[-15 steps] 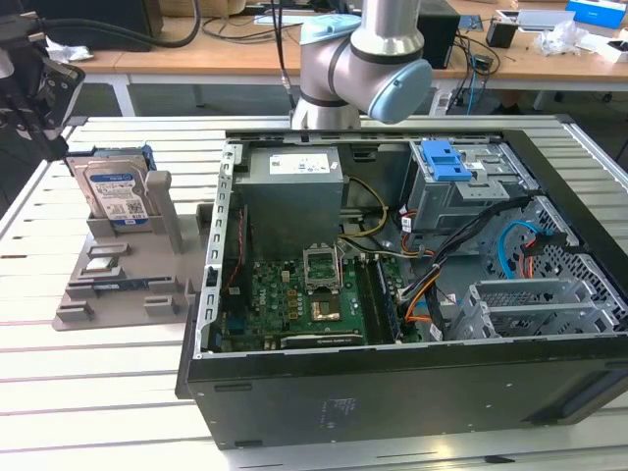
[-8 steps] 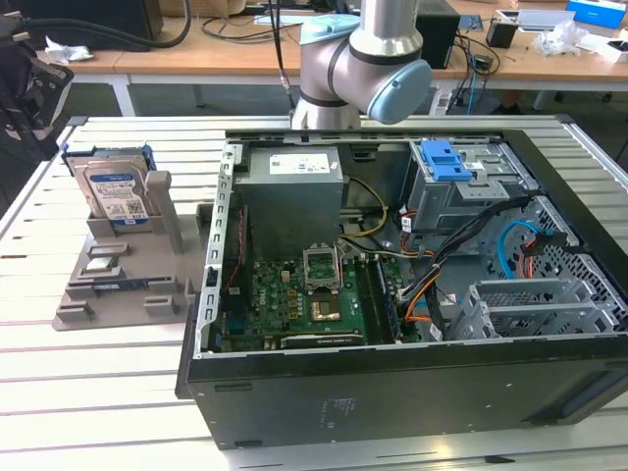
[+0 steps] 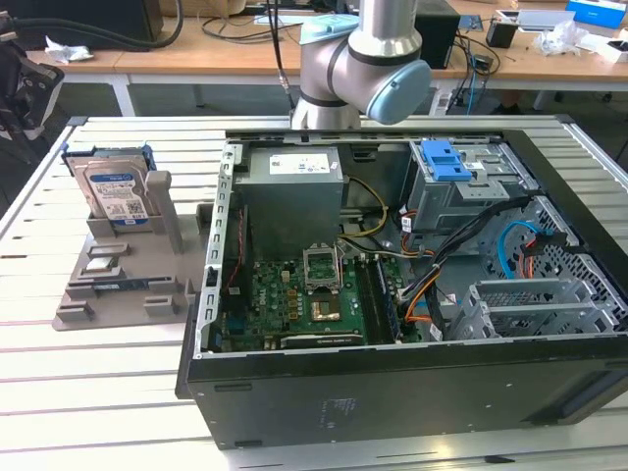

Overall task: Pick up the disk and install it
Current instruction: 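Reach for the disk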

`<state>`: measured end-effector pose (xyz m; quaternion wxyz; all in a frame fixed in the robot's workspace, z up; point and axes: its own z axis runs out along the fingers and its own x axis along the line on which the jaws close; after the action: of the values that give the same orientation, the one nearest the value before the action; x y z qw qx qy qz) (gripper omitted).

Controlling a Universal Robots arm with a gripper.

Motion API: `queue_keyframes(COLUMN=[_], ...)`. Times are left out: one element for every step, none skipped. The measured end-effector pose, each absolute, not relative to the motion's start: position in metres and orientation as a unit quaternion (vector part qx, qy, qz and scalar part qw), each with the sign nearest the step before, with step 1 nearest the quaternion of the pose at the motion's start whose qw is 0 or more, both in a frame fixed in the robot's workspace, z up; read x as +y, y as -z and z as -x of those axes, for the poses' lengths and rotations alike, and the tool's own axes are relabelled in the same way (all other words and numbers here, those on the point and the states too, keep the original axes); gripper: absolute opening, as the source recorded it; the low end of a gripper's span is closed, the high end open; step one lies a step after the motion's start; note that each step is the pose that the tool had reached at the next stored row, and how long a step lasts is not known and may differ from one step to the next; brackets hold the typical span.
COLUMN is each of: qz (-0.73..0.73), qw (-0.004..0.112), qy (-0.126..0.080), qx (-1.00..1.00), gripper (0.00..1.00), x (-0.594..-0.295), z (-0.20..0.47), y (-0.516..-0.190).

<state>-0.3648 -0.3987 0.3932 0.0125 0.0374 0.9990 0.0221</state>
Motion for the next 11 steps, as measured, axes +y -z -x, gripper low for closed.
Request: queue_keyframes(qz=[-0.037, -0.037, -0.037, -0.037, -0.037, -0.037, -0.037, -0.037, -0.037, -0.037, -0.037], qw=[0.012, 0.012, 0.013, 0.012, 0.012, 0.012, 0.012, 0.013, 0.012, 0.012, 0.013], qy=[-0.022, -0.022, -0.022, -0.022, -0.022, -0.022, -0.022, -0.022, -0.022, -0.022, -0.022], qx=[0.999, 0.999, 0.999, 0.999, 0.999, 0.999, 0.999, 0.999, 0.999, 0.999, 0.999], gripper=[0.10, 0.10, 0.10, 0.10, 0.10, 0.10, 0.10, 0.10, 0.10, 0.10, 0.10], x=[-0.399, -0.399, -0.399, -0.399, -0.399, -0.398, -0.398, -0.396, -0.394, -0.392, -0.390], z=[0.366, 0.368, 0.369, 0.370, 0.372, 0.373, 0.376, 0.376, 0.376, 0.376, 0.376], y=[-0.393, -0.393, -0.393, -0.393, -0.393, -0.393, -0.393, -0.393, -0.393, -0.393, -0.393])
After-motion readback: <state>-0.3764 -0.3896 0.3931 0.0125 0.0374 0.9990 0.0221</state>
